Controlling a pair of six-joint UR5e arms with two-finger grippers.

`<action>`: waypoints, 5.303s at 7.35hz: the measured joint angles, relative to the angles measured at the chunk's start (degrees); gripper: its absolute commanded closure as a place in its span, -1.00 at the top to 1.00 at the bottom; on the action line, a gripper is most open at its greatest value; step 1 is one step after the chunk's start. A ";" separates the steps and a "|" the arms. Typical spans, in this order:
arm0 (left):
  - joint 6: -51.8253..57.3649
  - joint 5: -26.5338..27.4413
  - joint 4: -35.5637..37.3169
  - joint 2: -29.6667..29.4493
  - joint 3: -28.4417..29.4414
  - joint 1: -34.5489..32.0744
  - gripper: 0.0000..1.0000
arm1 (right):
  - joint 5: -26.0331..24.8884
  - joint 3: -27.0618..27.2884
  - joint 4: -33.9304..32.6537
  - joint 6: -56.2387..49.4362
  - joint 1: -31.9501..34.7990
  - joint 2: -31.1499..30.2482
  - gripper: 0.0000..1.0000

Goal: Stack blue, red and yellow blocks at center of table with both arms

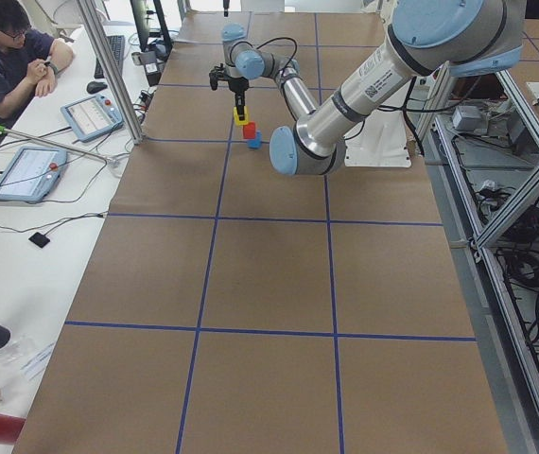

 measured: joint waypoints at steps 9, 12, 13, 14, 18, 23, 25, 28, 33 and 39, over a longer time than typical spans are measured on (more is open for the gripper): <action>-0.40 -0.46 0.41 1.75 -2.04 1.53 -0.94 | 2.15 5.47 -7.86 -0.16 2.73 -1.55 1.00; -0.92 -0.35 0.76 1.95 -3.15 1.90 1.00 | 2.15 5.47 -7.84 -0.16 2.73 -1.81 1.00; -1.57 -0.13 0.79 2.37 -4.00 1.96 1.00 | 2.15 5.45 -7.82 -0.17 2.72 -1.86 1.00; -2.40 0.00 0.79 3.31 -5.50 1.99 1.00 | 2.15 5.45 -7.84 -0.16 2.72 -1.92 1.00; -2.97 0.13 0.94 5.62 -9.83 2.03 1.00 | 2.15 5.47 -7.86 -0.17 2.79 -2.02 1.00; 16.82 -0.58 15.72 22.82 -37.83 -9.06 1.00 | 2.14 5.87 -7.71 -6.61 4.22 -5.70 1.00; 29.62 -2.96 14.54 36.94 -42.21 -20.41 1.00 | 2.13 6.82 -7.35 -11.26 5.51 -9.83 1.00; 62.82 -10.80 12.51 48.68 -34.07 -43.39 1.00 | 3.46 7.76 -7.12 -12.93 6.69 -14.56 1.00; 81.20 -14.78 5.67 54.25 -17.78 -53.01 1.00 | 4.70 8.35 -6.95 -14.49 9.59 -17.39 1.00; 76.68 -14.80 -4.72 59.00 -15.05 -53.03 1.00 | 5.01 8.45 -7.16 -14.67 11.43 -18.18 1.00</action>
